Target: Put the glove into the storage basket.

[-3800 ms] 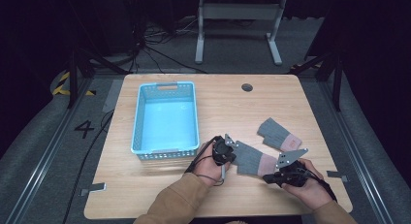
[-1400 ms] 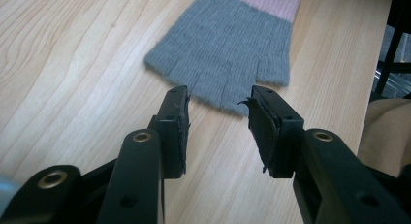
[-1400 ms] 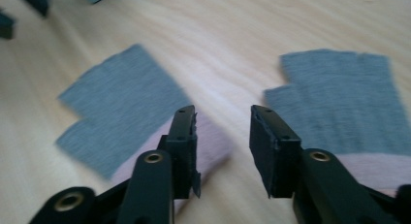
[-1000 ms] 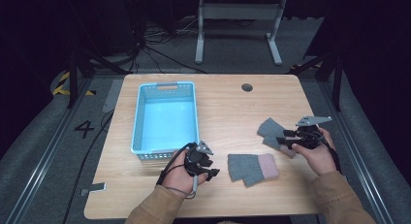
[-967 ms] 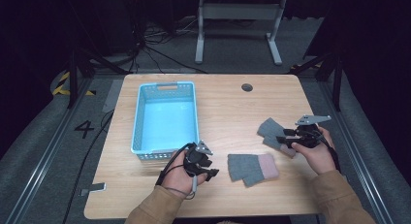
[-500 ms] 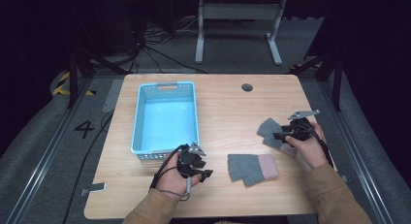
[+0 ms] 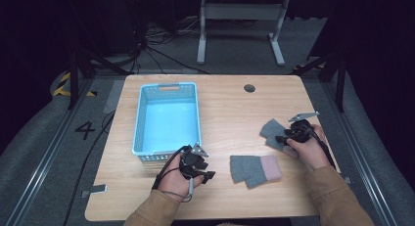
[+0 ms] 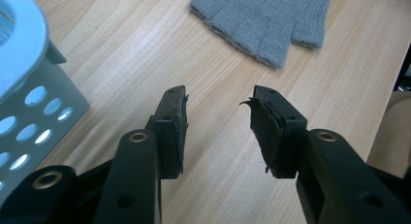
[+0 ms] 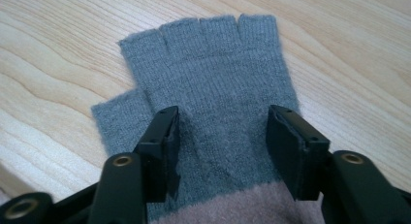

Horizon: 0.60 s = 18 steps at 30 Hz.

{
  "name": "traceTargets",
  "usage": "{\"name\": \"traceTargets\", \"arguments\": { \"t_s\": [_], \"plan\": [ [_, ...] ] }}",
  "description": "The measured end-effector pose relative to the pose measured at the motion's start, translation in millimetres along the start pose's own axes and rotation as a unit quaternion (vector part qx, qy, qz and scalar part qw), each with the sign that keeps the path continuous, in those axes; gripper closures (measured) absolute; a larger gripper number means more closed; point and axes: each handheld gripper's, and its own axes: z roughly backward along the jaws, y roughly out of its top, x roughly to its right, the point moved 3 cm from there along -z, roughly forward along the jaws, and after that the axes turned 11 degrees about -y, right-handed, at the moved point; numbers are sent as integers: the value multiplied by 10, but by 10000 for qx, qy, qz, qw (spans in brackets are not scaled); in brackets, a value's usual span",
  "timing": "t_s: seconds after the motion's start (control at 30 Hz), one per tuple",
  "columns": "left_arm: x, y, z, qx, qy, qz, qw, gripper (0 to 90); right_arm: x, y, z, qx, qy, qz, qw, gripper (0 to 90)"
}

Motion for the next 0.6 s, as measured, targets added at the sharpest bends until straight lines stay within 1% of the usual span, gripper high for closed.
{"name": "traceTargets", "arguments": {
  "t_s": [0.07, 0.1, 0.2, 0.27, 0.43, 0.53, 0.6],
  "plan": [
    [0, 3, -5, -4, -8, -1, 10000, 580, -15, 2, 11, -50, -3, -9, 10000, 546],
    [1, 4, -8, -11, -3, -4, 10000, 580, -18, 6, 15, -65, 12, 26, 10000, 582],
    [5, 9, -20, -22, -22, -19, 10000, 583, -48, 15, 36, -143, 70, 81, 9998, 718],
    [6, 11, -26, -39, -31, -29, 10000, 585, -58, 19, 38, -135, 104, 117, 9998, 754],
    [-1, 19, -26, -42, -52, -27, 10000, 587, -54, 15, 61, -113, 151, 136, 9997, 784],
    [-2, 25, -25, -17, -63, -28, 10000, 589, -29, 19, 123, -46, 183, 138, 9997, 789],
    [-2, 31, -28, -3, -68, -27, 10000, 590, -20, 25, 186, 54, 234, 122, 9996, 789]
  ]
}}
